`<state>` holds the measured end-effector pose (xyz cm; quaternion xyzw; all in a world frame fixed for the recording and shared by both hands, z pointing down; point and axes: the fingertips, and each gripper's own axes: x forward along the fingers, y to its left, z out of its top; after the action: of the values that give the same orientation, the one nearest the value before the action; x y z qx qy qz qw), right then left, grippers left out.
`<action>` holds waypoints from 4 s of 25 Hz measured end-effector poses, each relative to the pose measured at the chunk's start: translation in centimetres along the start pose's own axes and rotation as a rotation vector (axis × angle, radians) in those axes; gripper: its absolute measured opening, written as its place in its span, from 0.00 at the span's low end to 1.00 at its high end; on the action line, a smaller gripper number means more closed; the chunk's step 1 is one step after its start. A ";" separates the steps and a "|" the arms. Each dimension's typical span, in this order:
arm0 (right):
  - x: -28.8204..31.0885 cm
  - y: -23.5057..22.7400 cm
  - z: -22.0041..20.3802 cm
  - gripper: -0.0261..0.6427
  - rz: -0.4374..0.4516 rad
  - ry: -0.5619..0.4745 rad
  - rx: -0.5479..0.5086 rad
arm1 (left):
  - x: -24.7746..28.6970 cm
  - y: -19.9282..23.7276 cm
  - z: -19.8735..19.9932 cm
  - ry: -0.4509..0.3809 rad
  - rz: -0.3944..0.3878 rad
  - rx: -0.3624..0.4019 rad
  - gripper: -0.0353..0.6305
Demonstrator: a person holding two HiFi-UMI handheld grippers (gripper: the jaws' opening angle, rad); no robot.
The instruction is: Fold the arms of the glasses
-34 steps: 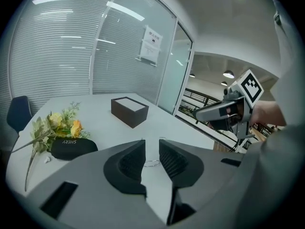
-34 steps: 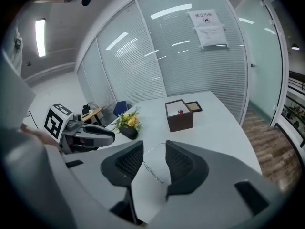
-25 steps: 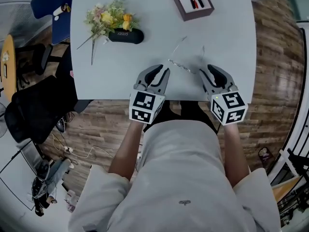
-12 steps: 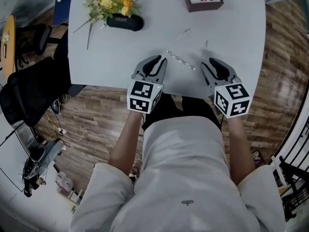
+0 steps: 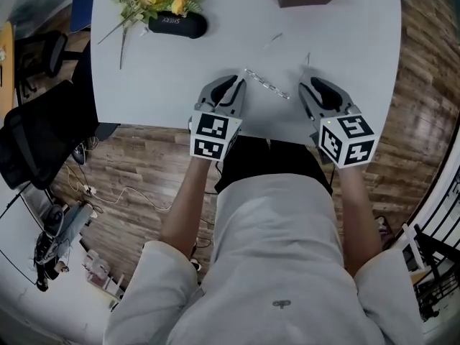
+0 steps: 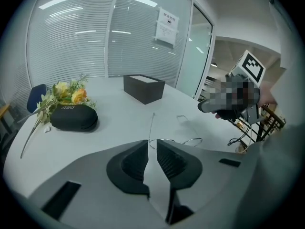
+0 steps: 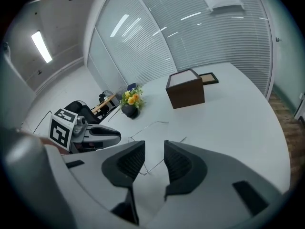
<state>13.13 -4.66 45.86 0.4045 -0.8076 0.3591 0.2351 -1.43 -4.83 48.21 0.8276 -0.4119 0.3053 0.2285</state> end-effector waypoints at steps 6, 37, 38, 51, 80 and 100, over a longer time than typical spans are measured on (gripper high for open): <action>0.6 -0.5 -0.9 0.23 -0.014 0.026 0.031 | 1.4 0.7 -1.2 0.019 0.018 0.002 0.15; 3.0 -1.9 -3.1 0.21 -0.027 0.097 0.077 | 3.7 0.3 -0.5 -0.039 0.011 0.246 0.12; 3.0 -1.9 -3.2 0.21 -0.029 0.100 0.078 | 3.7 0.3 -0.6 -0.040 0.011 0.245 0.12; 3.7 -2.2 -3.4 0.17 -0.036 0.104 0.067 | 3.5 0.0 -0.5 -0.041 0.016 0.254 0.11; 5.1 -0.1 -3.3 0.11 0.014 0.144 -0.038 | 3.2 -0.3 -0.1 -0.062 -0.023 0.271 0.11; 6.5 2.3 -3.6 0.08 0.078 0.179 -0.076 | 3.4 0.1 0.1 -0.070 -0.033 0.271 0.11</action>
<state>7.88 -4.05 51.62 0.3299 -0.8114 0.3720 0.3074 0.13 -6.81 50.50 0.8678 -0.3607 0.3253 0.1049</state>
